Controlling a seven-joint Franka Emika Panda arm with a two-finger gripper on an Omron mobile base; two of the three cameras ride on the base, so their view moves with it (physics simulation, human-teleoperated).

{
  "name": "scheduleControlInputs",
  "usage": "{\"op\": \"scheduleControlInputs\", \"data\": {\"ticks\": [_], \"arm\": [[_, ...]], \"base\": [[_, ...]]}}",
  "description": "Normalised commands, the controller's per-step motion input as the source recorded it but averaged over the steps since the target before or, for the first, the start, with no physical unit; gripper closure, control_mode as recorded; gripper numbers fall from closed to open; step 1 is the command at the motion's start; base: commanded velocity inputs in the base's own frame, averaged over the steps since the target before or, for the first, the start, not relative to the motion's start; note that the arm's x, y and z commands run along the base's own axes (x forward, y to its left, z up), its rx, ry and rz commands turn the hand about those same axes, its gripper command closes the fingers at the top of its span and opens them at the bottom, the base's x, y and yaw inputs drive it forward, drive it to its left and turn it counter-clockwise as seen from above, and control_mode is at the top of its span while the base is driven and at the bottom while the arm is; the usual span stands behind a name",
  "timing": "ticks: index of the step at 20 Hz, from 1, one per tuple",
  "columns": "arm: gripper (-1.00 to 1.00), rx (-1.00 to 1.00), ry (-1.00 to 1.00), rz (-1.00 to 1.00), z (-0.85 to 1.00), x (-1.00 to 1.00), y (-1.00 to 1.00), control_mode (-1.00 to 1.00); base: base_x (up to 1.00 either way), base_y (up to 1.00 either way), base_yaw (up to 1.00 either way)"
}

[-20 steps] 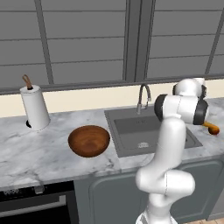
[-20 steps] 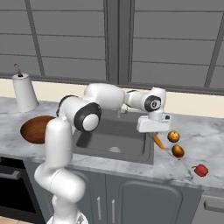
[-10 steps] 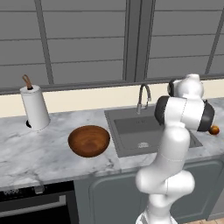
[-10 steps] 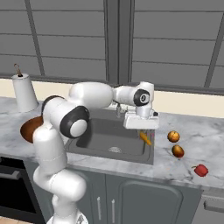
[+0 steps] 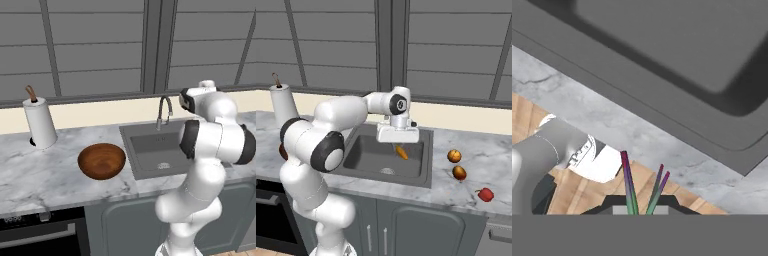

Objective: There is a mixed pile of frozen fruits and vegetables on the counter. Locate all the frozen vegetables and place the items in a bowl on the counter. Take all the frozen fruits and defrost them in a running sink.

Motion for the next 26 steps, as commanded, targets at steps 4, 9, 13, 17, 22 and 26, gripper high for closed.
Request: {"op": "scheduleControlInputs", "data": {"ticks": [4, 9, 13, 17, 22, 26], "arm": [[1.00, -0.02, 0.04, -0.03, 0.13, 0.04, 0.63, -1.00], [1.00, 0.00, 0.11, -0.02, 0.12, 0.00, 0.71, -1.00], [1.00, 0.00, 0.09, 0.00, 0.02, 0.00, 0.76, -1.00], [1.00, 0.00, 0.08, 0.00, 0.00, 0.00, 0.80, -1.00], [1.00, -0.01, 0.08, 0.00, 0.00, 0.00, 0.85, -1.00], [1.00, -0.02, 0.07, 0.00, 0.00, -0.01, 0.93, -1.00]], "base": [[0.00, 0.00, 0.00], [0.00, 0.00, 0.00], [0.00, 0.00, 0.00], [0.00, 0.00, 0.00], [0.00, 0.00, 0.00], [0.00, 0.00, 0.00]]}}
